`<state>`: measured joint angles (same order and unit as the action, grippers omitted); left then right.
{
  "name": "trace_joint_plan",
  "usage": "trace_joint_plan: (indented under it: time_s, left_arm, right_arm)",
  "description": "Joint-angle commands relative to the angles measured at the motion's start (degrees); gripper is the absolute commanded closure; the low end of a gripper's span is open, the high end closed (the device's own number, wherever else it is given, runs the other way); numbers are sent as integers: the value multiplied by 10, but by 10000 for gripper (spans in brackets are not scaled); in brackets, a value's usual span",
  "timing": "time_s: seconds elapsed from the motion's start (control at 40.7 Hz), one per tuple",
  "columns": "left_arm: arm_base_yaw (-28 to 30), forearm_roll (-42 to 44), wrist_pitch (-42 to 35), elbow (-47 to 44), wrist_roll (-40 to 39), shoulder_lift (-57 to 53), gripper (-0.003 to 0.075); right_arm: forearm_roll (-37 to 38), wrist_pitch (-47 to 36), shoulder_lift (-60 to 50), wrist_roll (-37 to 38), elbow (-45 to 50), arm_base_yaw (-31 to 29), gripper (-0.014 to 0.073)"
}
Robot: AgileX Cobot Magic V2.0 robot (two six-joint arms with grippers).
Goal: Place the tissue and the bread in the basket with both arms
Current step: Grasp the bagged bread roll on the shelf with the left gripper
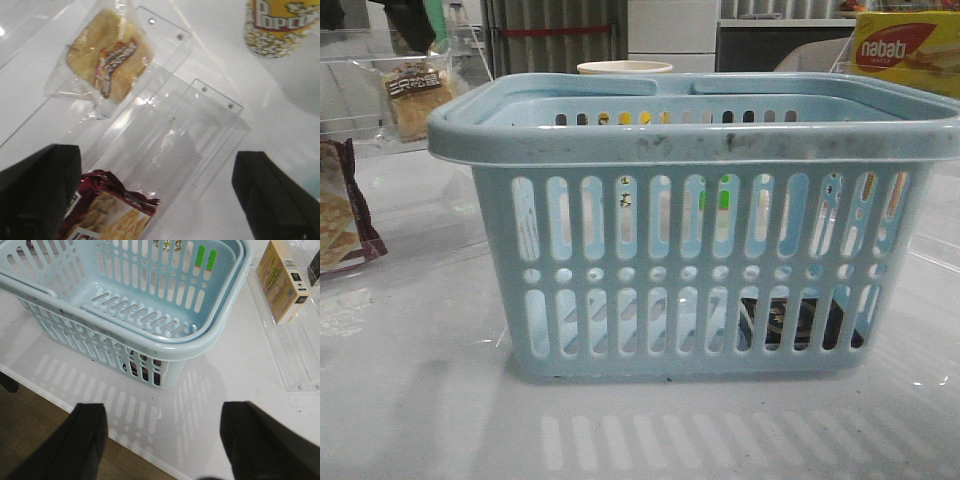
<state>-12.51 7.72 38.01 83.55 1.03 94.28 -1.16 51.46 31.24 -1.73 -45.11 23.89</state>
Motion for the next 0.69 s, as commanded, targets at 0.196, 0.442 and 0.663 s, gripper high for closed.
trace_joint_plan:
  time_s: [0.196,0.442,0.663]
  left_arm:
    - [66,-54,-90,76,-15,59,65]
    - [66,-60,-188,76,-15,105,65]
    - [66,-60,-273,76,-15,140,65]
  right_arm:
    - [3,-37,2,-3,-15,-1,15]
    - [3,-37,2,-3,-15,-1,15]
    - [3,-37,2,-3,-15,-1,15]
